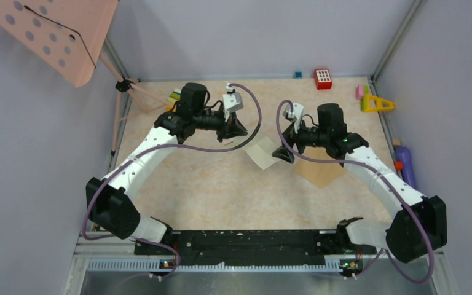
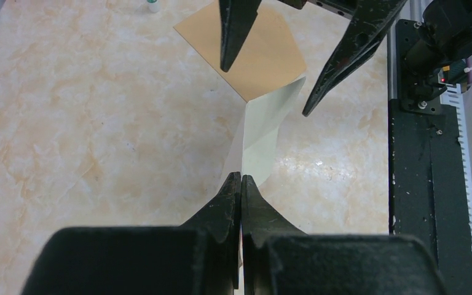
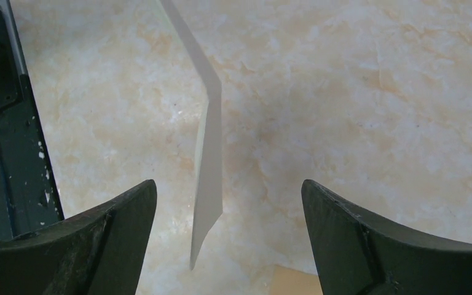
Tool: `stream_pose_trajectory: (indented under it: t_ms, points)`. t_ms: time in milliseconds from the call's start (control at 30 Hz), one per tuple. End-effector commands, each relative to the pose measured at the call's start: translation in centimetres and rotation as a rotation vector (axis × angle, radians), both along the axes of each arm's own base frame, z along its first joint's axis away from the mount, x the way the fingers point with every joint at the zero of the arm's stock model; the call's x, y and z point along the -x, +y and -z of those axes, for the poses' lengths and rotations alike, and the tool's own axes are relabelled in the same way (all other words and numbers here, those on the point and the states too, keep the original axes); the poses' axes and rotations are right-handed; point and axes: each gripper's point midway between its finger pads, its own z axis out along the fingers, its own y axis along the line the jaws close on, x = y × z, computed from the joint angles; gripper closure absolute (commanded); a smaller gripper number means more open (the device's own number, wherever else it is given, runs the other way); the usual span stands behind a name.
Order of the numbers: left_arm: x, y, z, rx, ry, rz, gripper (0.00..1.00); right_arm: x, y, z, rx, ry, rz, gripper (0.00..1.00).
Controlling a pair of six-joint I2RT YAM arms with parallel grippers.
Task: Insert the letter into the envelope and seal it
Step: Fold the letter.
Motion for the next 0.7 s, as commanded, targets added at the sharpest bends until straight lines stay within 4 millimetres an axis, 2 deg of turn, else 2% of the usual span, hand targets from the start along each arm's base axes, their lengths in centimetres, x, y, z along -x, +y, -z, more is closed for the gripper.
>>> stream_pose_trajectory:
  t_ms: [0,100,133,233,300,500,600,633,667]
  points:
    - [0.3,-0.1,-2.8,0.051,-0.051,0.017,1.0,-2.2,2.5,-2.8,-0.06,-0.047,-0.002,0.13]
    - [0.4,0.0,-2.8,0.053,-0.053,0.015,1.0,-2.5,3.5,-1.6,-0.023,-0.03,0.003,0.13]
    - [0.4,0.0,-2.8,0.053,-0.055,0.015,1.0,-2.6,3.7,-1.2,-0.013,-0.027,0.005,0.17]
    - [0.4,0.1,-2.9,0.053,-0.06,0.012,1.0,-2.5,4.0,-0.6,0.006,-0.019,0.004,0.38]
    - [0.4,0.1,-2.9,0.051,-0.065,0.009,1.0,-2.6,3.6,-0.6,0.021,-0.03,0.023,0.49]
    - [0.3,0.1,-2.6,0.047,-0.061,0.009,1.0,-2.4,2.6,-1.4,0.025,-0.09,0.061,0.65]
    - [0.5,-0.1,-2.5,0.053,-0.05,0.022,1.0,-2.3,2.6,-1.4,0.022,-0.092,0.057,0.87]
    - [0.6,-0.2,-2.6,0.058,-0.045,0.031,1.0,-2.3,2.7,-1.4,0.022,-0.089,0.055,0.99]
    - [0.9,-0.3,-2.8,0.067,-0.039,0.046,0.93,-2.3,2.7,-1.4,0.022,-0.085,0.056,1.0]
